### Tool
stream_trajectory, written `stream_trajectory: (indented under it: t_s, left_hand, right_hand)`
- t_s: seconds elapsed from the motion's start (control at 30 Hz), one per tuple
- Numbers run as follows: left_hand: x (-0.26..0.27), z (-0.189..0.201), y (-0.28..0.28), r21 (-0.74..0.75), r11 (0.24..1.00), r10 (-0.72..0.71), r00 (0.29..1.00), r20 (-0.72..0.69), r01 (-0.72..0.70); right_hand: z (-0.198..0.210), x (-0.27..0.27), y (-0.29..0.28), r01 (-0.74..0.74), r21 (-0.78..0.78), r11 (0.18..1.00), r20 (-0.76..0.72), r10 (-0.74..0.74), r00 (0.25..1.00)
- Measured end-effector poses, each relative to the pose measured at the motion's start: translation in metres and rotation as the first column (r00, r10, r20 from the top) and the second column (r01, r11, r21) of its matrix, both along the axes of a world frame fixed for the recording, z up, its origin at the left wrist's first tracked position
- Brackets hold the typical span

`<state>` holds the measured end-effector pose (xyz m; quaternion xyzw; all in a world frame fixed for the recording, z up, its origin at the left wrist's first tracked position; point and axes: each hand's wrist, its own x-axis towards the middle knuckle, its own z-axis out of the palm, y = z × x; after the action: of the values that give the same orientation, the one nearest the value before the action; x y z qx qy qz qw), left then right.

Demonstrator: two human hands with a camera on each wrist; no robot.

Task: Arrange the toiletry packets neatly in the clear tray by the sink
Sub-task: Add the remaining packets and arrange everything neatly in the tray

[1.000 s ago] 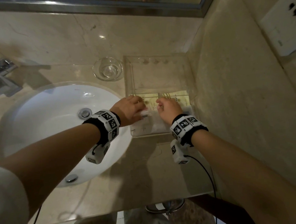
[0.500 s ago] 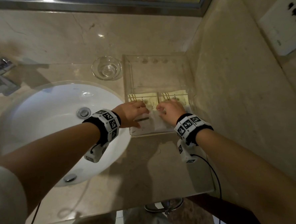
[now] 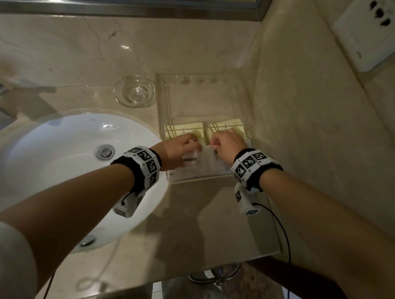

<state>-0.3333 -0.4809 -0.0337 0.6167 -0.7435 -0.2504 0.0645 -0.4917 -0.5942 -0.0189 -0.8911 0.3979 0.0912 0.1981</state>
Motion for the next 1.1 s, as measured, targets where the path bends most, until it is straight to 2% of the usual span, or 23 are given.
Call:
stream_trajectory:
  t_s: [0.07,0.13,0.23,0.3,0.37,0.5,0.57,0.67,0.9,1.1]
  left_hand:
    - [-0.002,0.005,0.001,-0.057,0.998,0.016,1.000,0.007,-0.016]
    - [-0.002,0.011,0.002,-0.182,0.983,0.008,0.999,0.044,0.000]
    - [0.005,0.010,0.003,-0.246,0.969,0.058,0.996,0.073,-0.038]
    - [0.008,0.009,0.005,-0.218,0.974,0.090,0.991,0.097,-0.067]
    - [0.011,0.007,0.007,-0.178,0.982,0.094,0.985,0.144,-0.067]
    - [0.014,0.003,0.010,-0.175,0.983,0.096,0.978,0.186,-0.063]
    - [0.014,0.006,0.010,-0.151,0.983,0.128,0.980,0.151,-0.105]
    - [0.015,0.007,0.009,-0.120,0.978,0.186,0.972,0.143,-0.169]
    - [0.014,0.014,0.007,-0.150,0.967,0.223,0.966,0.127,-0.204]
    - [0.012,0.017,0.005,-0.167,0.965,0.220,0.970,0.107,-0.201]
  right_hand:
    - [-0.001,0.001,0.001,0.062,0.050,0.997,0.058,-0.064,0.996]
    - [0.000,0.002,0.003,0.091,0.114,0.989,0.161,-0.109,0.981]
    - [0.004,0.007,0.007,0.108,0.177,0.978,0.258,-0.152,0.954]
    - [0.004,0.010,0.008,0.121,0.192,0.974,0.244,-0.167,0.955]
    - [0.003,0.013,0.008,0.125,0.200,0.972,0.170,-0.160,0.972]
    - [0.005,0.017,0.009,0.076,0.144,0.987,0.035,-0.082,0.996]
    - [0.008,0.014,0.007,0.092,0.121,0.988,0.040,-0.097,0.994]
    - [0.008,0.009,0.004,0.130,0.203,0.971,0.089,-0.150,0.985]
    - [0.004,0.020,0.011,0.190,0.295,0.936,0.076,-0.222,0.972]
    - [0.005,0.022,0.015,0.207,0.285,0.936,0.080,-0.239,0.968]
